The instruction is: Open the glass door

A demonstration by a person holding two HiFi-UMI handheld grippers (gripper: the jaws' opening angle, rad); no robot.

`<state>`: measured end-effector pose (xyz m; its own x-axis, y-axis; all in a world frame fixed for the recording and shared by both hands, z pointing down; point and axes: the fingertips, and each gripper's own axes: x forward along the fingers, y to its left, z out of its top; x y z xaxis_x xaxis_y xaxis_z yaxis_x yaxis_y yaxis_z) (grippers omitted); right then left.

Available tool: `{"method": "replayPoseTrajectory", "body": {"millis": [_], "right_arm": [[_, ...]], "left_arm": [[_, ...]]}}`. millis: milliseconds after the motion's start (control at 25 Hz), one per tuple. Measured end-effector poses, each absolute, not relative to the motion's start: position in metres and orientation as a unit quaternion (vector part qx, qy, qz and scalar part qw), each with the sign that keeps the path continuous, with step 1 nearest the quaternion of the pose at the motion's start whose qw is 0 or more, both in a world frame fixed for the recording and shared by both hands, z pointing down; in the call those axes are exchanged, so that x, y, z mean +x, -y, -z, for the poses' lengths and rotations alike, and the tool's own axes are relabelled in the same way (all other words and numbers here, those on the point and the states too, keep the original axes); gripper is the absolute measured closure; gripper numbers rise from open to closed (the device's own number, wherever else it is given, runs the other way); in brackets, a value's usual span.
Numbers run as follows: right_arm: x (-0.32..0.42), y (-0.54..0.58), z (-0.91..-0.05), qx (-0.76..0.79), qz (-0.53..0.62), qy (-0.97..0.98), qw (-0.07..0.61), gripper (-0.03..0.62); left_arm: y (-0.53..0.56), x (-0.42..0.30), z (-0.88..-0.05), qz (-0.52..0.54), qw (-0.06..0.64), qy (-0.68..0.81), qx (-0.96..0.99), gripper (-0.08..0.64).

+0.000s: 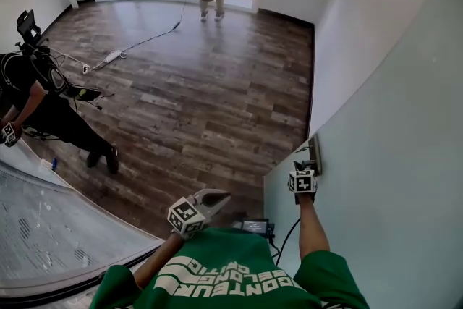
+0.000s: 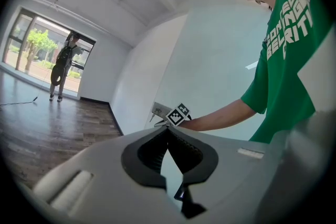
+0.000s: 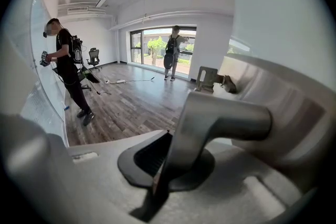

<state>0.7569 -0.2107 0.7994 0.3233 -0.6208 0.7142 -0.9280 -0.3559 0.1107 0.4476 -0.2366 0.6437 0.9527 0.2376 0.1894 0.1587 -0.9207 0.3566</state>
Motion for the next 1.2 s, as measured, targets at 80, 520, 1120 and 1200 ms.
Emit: {"method": "replayPoseTrajectory", "body": {"millis": [80, 520, 1120, 1200], "right_arm": [[0.767, 0.203, -0.799, 0.774, -0.295, 0.496, 0.26, 0.6], [0.818, 0.167, -0.799, 0.795, -0.308, 0.459, 0.249, 0.6], [0.871, 0.122, -0.799, 0.819, -0.309, 0.422, 0.237, 0.6], [0.876, 0.117, -0.798, 0.821, -0.309, 0.418, 0.236, 0.6]], "left_arm": [[0.235, 0.454, -0.645, -0.117, 0.173, -0.106, 0.972, 0.549], [0.231, 0.492, -0.646, -0.119, 0.18, -0.132, 0.967, 0.549], [0.229, 0.532, -0.651, -0.114, 0.187, -0.135, 0.966, 0.549], [0.23, 0.534, -0.651, -0.112, 0.188, -0.132, 0.967, 0.549]]}}
